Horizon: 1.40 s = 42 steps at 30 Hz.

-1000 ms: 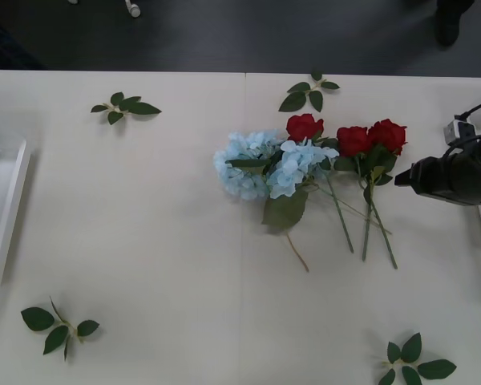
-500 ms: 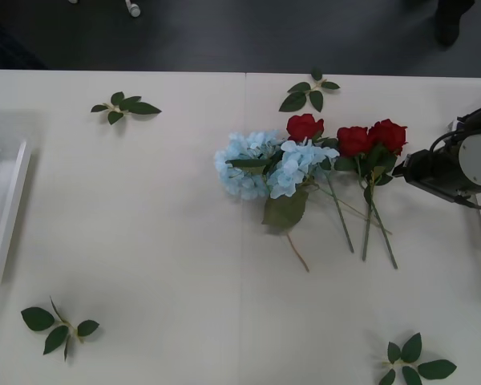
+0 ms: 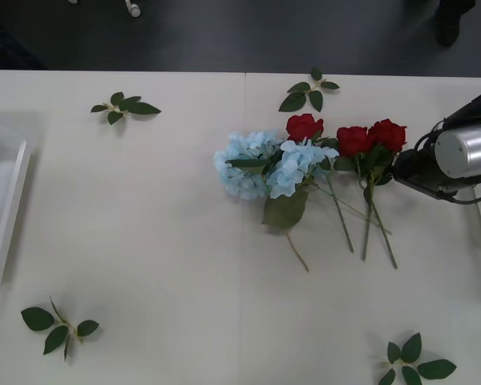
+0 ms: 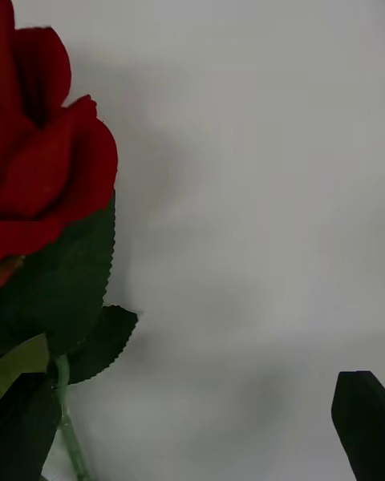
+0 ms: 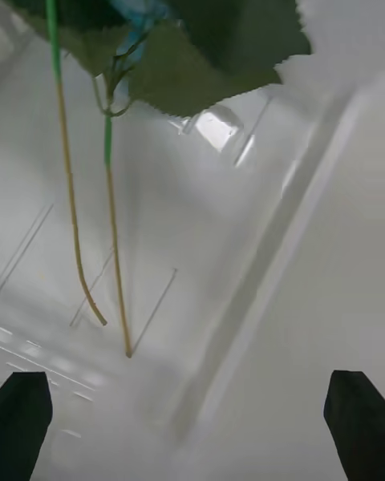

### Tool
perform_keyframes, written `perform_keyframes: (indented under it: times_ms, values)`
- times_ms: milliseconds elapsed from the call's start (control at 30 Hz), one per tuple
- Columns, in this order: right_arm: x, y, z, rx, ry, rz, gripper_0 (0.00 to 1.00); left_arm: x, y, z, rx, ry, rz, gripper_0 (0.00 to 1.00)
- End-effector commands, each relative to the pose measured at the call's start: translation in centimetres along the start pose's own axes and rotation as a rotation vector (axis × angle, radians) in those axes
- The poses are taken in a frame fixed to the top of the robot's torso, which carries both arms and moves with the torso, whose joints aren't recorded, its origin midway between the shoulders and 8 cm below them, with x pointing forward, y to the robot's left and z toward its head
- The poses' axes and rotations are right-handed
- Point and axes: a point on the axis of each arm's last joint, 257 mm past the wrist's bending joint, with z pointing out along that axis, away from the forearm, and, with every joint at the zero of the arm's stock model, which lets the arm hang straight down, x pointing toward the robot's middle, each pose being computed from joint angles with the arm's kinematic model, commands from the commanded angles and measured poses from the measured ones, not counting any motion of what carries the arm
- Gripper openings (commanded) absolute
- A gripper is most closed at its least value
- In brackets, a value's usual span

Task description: Put the red flowers into the right box and the blue flowers into the left box

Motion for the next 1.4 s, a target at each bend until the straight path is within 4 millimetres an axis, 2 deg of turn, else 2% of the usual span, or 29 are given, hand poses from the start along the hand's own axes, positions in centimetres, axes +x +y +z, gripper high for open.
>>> perform_keyframes:
  times_ms: [33,200,267,367,633,833,933,967,1000,1100,1133,1400]
  values:
    - [-1.3,2.2,0.3,-0.036,-0.040,0.005,1.00,-2.1,-2.8,-3.4,0.067,-0.051,0.034,1.00]
    - [-1.1,2.8,1.2,-0.024,-0.036,-0.025,1.00,-3.4,-7.5,-5.4,0.214,-0.090,0.058,1.00]
    - [-0.8,3.1,1.5,-0.025,-0.038,-0.046,1.00,-3.4,-9.5,-6.0,0.285,-0.099,0.113,1.00]
    - [-0.5,3.3,1.7,-0.027,-0.034,-0.053,1.00,-3.2,-11.6,-6.6,0.359,-0.106,0.174,1.00]
    - [1.3,4.3,2.4,-0.018,-0.011,-0.108,1.00,-0.5,-17.4,-8.3,0.559,-0.049,0.495,1.00]
    - [1.6,4.8,2.6,-0.008,-0.020,-0.134,1.00,1.2,-19.9,-9.3,0.652,-0.009,0.736,1.00]
    - [2.0,4.3,3.0,0.031,-0.032,-0.190,1.00,2.8,-21.1,-10.0,0.714,0.032,0.869,1.00]
    - [2.1,4.2,3.1,0.039,-0.035,-0.202,0.82,3.1,-21.6,-10.3,0.738,0.038,0.909,1.00]
    - [2.2,4.3,3.1,0.037,-0.032,-0.204,0.54,3.5,-22.0,-10.5,0.758,0.047,0.942,1.00]
    - [2.4,4.1,3.0,0.035,-0.017,-0.197,0.54,4.5,-22.8,-10.9,0.807,0.057,1.036,1.00]
    - [2.4,4.0,3.1,0.036,-0.016,-0.196,0.00,4.7,-22.9,-11.0,0.817,0.057,1.064,1.00]
    - [2.3,3.4,2.7,0.013,0.014,-0.163,0.00,6.3,-24.7,-11.1,0.925,-0.011,1.268,1.00]
